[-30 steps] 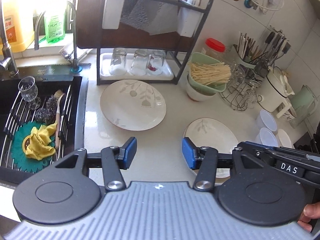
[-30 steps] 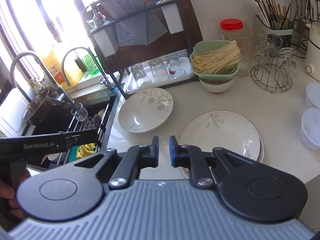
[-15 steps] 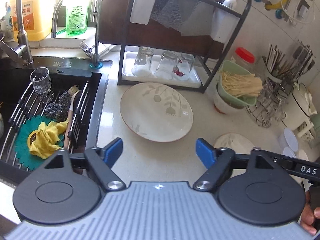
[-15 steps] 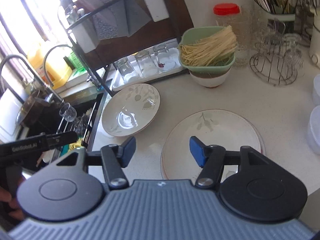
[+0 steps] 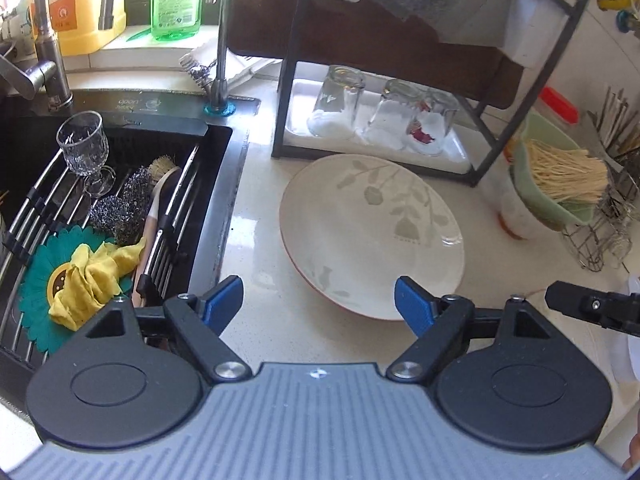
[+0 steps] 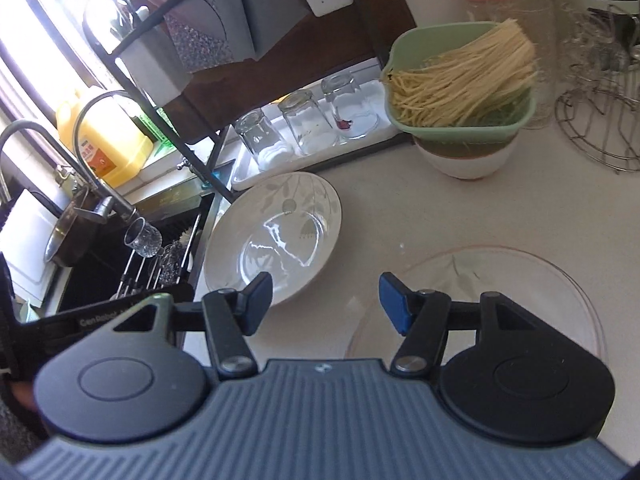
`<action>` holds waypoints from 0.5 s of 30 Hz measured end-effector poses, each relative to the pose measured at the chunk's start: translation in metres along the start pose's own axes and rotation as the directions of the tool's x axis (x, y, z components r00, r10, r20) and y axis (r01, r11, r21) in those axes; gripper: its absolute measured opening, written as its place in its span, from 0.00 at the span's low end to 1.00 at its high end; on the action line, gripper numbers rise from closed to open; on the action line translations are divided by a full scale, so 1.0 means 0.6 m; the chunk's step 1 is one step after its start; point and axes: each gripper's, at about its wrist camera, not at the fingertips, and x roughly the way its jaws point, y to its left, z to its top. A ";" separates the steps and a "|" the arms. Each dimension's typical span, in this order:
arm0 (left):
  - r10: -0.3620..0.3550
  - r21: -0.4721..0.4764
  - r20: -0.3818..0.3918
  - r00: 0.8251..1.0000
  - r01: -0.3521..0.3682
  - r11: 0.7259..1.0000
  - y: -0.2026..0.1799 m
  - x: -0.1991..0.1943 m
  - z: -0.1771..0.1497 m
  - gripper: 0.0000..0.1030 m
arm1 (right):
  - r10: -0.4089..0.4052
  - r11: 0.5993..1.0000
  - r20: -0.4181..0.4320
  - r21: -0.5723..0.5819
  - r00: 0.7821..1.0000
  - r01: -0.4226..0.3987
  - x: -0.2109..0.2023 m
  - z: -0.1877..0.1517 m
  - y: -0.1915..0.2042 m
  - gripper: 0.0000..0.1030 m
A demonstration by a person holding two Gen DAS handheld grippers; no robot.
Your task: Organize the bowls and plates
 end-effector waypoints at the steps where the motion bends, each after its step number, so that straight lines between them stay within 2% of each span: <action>1: 0.006 0.000 0.012 1.000 -0.006 1.000 0.003 0.008 0.002 0.83 | 0.007 1.000 -0.002 0.000 1.000 -0.007 0.013 0.005 -0.002 0.55; 4: 0.007 0.006 0.016 1.000 -0.007 1.000 0.011 0.044 0.013 0.82 | 0.031 0.999 -0.034 -0.018 0.999 -0.031 0.062 0.016 -0.006 0.47; 8: 0.001 -0.025 0.027 1.000 -0.001 1.000 0.027 0.082 0.027 0.77 | 0.026 1.000 -0.039 -0.010 0.999 -0.027 0.112 0.028 -0.015 0.44; 11: -0.003 -0.052 0.014 1.000 0.003 0.999 0.039 0.112 0.034 0.66 | 0.018 1.000 -0.037 0.007 0.999 -0.018 0.147 0.038 -0.021 0.41; 12: 0.005 -0.059 0.017 1.000 -0.004 0.998 0.042 0.121 0.035 0.60 | 0.001 1.000 -0.038 0.006 0.999 -0.001 0.158 0.040 -0.021 0.34; 15: 0.011 -0.092 0.026 1.000 -0.008 0.996 0.051 0.145 0.038 0.48 | 0.003 1.000 -0.048 0.018 0.999 -0.002 0.188 0.049 -0.024 0.29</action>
